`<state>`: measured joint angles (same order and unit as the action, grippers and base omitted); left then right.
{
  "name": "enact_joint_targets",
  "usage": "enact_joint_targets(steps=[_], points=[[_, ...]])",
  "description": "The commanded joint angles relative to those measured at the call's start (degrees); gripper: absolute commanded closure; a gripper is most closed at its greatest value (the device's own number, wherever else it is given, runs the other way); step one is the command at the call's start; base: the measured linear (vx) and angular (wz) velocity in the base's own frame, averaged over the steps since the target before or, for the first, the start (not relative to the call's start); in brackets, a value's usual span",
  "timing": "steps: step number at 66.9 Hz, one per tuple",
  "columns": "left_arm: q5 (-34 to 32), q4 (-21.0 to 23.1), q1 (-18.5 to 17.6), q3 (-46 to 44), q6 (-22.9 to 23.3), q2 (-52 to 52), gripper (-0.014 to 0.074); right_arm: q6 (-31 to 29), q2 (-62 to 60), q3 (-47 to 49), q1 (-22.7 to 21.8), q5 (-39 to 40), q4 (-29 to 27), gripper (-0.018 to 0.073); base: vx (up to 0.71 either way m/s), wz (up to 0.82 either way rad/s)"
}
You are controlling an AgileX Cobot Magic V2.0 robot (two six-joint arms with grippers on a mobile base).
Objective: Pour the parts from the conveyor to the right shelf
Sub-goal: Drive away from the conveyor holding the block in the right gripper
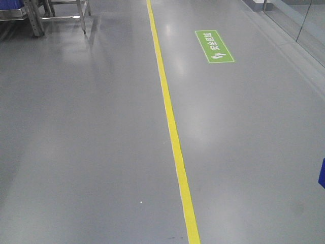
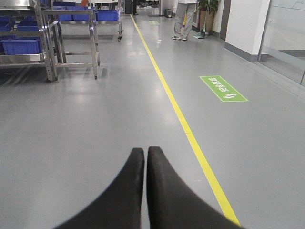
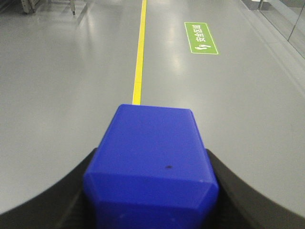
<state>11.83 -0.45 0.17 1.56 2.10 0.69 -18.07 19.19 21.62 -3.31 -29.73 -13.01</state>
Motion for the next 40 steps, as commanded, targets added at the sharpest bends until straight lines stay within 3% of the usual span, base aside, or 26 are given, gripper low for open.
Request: enact_joint_targets(steps=[1, 40], points=[[-4.5, 0.5, -0.3, -1.1, 0.5, 0.6, 0.0603, -0.5, 0.5, 1.5, -0.2, 4.3, -0.4, 0.0564, 0.08, 0.08], [-4.5, 0.5, -0.3, -1.1, 0.5, 0.6, 0.0603, -0.5, 0.5, 1.5, -0.2, 4.3, -0.5, 0.0564, 0.14, -0.11]])
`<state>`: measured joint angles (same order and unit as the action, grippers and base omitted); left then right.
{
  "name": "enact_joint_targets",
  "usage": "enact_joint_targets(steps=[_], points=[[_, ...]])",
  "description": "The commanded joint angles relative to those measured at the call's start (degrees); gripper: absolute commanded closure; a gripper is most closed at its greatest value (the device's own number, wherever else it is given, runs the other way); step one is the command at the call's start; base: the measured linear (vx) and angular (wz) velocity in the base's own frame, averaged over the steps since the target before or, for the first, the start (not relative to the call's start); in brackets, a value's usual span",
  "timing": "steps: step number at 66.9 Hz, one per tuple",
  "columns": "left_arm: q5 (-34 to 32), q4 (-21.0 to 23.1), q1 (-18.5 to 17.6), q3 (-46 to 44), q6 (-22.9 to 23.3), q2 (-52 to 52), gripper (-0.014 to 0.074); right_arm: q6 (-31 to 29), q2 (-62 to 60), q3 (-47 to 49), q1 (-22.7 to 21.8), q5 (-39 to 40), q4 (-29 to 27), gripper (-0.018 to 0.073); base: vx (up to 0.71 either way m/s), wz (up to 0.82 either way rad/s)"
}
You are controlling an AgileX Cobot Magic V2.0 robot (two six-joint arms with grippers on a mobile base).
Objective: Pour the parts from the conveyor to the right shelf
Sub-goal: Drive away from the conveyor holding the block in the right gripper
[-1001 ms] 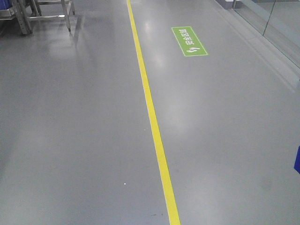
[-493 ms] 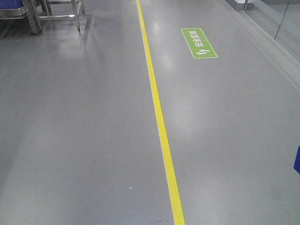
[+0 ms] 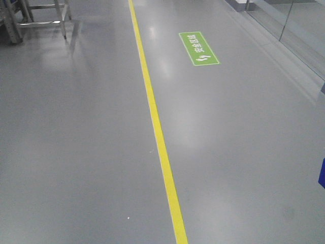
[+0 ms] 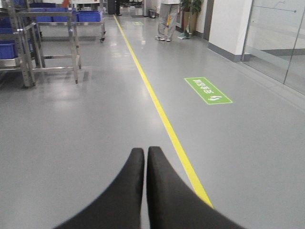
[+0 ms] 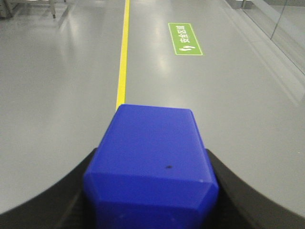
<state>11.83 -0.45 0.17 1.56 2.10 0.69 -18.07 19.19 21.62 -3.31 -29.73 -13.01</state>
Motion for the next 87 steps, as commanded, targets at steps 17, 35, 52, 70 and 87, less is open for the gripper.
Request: enact_joint_targets(steps=[17, 35, 52, 70, 87], points=[[-4.5, 0.5, -0.3, -1.1, 0.5, 0.6, 0.0603, -0.5, 0.5, 1.5, -0.2, 4.3, -0.5, 0.0564, 0.26, -0.16], [-4.5, 0.5, -0.3, -1.1, 0.5, 0.6, 0.0603, -0.5, 0.5, 1.5, -0.2, 4.3, -0.5, 0.0564, 0.38, -0.02], [-4.6, 0.5, -0.3, -1.1, 0.5, 0.6, 0.0603, -0.5, 0.5, 1.5, -0.2, 4.3, -0.5, 0.0564, 0.52, 0.08], [-4.5, 0.5, -0.3, -1.1, 0.5, 0.6, 0.0603, -0.5, 0.5, 1.5, -0.2, 4.3, -0.4, 0.0564, 0.59, 0.13], [-4.5, 0.5, -0.3, -1.1, 0.5, 0.6, 0.0603, -0.5, 0.5, 1.5, -0.2, 4.2, -0.4, 0.0564, 0.58, 0.07]])
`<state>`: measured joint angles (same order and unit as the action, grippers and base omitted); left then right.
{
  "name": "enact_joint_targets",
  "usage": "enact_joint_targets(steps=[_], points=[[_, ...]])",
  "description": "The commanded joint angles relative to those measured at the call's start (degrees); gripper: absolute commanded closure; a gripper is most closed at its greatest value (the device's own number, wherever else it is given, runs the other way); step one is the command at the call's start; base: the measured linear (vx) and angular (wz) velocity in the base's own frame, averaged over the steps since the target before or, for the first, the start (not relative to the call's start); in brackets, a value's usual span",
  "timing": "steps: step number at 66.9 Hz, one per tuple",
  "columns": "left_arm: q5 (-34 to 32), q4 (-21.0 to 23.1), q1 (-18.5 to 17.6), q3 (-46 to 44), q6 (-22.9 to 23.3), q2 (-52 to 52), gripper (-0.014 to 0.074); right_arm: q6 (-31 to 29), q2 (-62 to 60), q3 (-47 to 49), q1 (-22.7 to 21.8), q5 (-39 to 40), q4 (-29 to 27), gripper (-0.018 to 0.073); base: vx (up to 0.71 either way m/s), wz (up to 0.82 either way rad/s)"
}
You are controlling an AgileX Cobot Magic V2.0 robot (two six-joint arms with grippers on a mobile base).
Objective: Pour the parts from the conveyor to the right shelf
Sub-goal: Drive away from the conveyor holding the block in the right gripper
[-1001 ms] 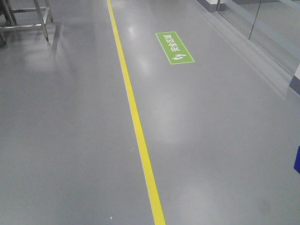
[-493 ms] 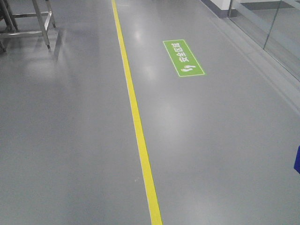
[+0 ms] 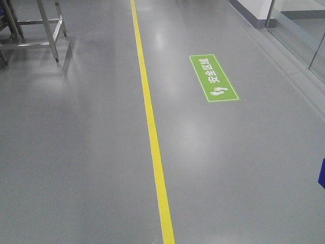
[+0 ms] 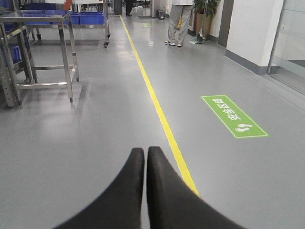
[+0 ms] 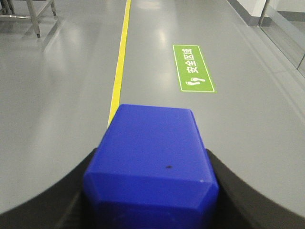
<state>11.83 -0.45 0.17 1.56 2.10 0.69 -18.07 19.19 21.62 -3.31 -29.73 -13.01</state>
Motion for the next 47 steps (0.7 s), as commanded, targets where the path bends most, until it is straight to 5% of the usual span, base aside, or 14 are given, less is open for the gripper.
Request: enact_joint_targets(steps=[1, 47], points=[[-4.5, 0.5, -0.3, -1.1, 0.5, 0.6, 0.0603, -0.5, 0.5, 1.5, -0.2, 4.2, -0.4, 0.0564, 0.59, 0.01], [-4.5, 0.5, -0.3, -1.1, 0.5, 0.6, 0.0603, -0.5, 0.5, 1.5, -0.2, 4.3, -0.5, 0.0564, 0.65, -0.07]])
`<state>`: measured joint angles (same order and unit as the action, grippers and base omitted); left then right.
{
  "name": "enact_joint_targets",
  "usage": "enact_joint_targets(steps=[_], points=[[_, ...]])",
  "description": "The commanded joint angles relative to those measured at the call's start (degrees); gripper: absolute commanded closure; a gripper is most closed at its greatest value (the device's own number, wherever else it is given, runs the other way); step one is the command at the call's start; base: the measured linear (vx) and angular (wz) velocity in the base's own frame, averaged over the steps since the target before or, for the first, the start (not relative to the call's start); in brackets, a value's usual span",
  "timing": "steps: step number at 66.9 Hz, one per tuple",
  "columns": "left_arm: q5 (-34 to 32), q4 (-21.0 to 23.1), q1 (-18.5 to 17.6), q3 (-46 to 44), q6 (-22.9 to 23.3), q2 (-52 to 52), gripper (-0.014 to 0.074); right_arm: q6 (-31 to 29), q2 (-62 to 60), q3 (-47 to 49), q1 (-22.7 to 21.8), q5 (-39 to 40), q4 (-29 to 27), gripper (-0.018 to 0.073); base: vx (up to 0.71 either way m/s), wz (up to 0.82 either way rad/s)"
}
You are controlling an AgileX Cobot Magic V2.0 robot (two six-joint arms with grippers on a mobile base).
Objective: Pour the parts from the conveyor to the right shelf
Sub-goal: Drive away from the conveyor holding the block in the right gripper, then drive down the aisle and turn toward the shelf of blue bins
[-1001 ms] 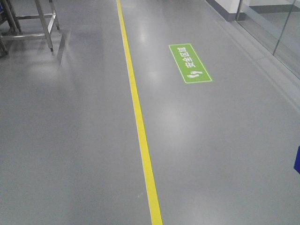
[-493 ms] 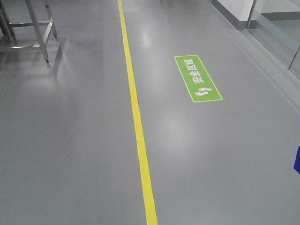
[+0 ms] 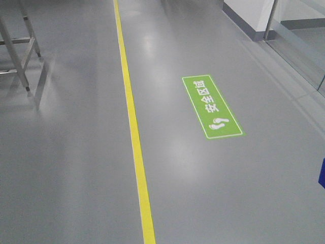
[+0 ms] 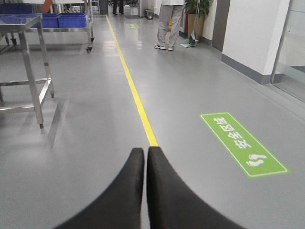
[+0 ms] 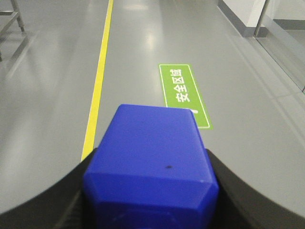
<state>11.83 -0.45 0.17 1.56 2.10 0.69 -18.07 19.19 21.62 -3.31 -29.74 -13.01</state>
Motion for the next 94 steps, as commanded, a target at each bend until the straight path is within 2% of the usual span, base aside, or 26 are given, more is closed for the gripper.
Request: enact_joint_targets(steps=[1, 94], points=[[-4.5, 0.5, -0.3, -1.1, 0.5, 0.6, 0.0603, -0.5, 0.5, 1.5, -0.2, 4.3, -0.5, 0.0564, 0.70, -0.06], [-4.6, 0.5, -0.3, -1.1, 0.5, 0.6, 0.0603, -0.5, 0.5, 1.5, -0.2, 4.3, -0.4, 0.0564, 0.79, 0.13]])
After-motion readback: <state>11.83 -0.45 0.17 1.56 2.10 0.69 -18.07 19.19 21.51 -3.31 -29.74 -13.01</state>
